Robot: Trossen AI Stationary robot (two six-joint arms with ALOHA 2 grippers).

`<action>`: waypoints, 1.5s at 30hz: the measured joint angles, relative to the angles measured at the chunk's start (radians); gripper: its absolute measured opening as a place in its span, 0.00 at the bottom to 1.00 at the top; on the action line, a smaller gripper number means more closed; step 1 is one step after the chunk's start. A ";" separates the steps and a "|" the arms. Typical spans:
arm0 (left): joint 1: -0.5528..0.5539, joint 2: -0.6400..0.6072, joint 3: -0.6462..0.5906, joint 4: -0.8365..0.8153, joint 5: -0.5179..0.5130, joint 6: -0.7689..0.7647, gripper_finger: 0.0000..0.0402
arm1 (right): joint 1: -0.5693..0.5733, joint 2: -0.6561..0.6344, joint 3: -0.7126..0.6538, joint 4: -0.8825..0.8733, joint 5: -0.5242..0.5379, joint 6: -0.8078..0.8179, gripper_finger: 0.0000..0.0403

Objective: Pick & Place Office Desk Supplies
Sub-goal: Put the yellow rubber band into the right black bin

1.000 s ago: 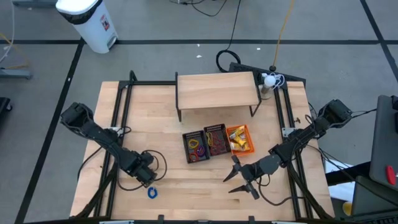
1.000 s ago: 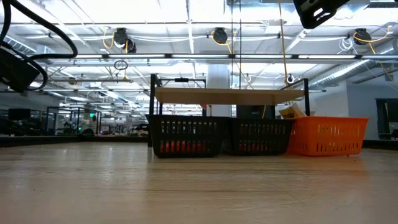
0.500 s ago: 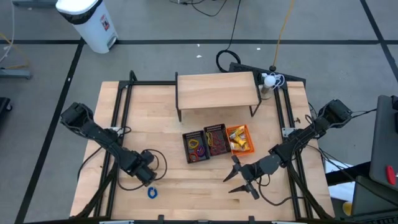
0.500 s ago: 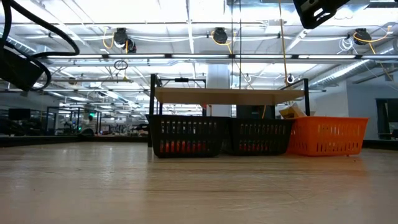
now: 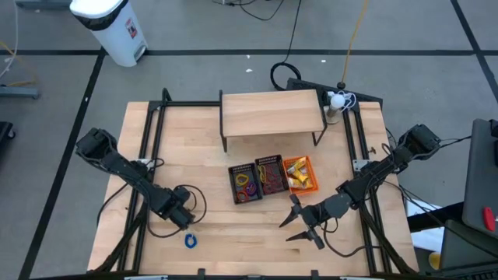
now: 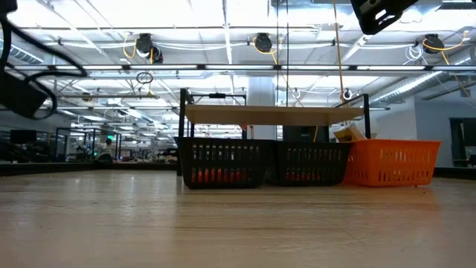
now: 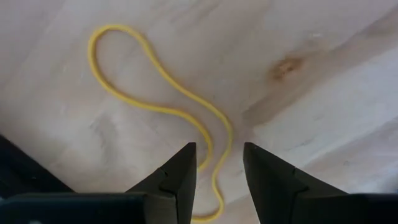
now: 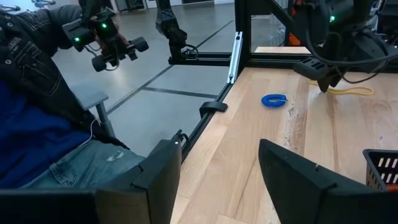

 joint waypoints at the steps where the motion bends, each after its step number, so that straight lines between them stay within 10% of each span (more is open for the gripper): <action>1: 0.000 0.000 -0.014 0.015 0.006 -0.009 0.33 | 0.000 0.000 0.000 0.000 0.000 0.000 0.52; 12: 0.000 -0.004 -0.062 0.077 0.026 -0.035 0.32 | 0.000 0.000 0.000 0.000 0.000 0.000 0.51; 20: 0.000 -0.003 -0.063 0.107 0.000 -0.043 0.03 | 0.000 0.000 0.000 0.000 0.000 0.000 0.51; 45: 0.044 -0.085 0.130 0.013 -0.029 0.226 0.00 | -0.001 0.000 0.000 0.075 0.027 -0.043 0.51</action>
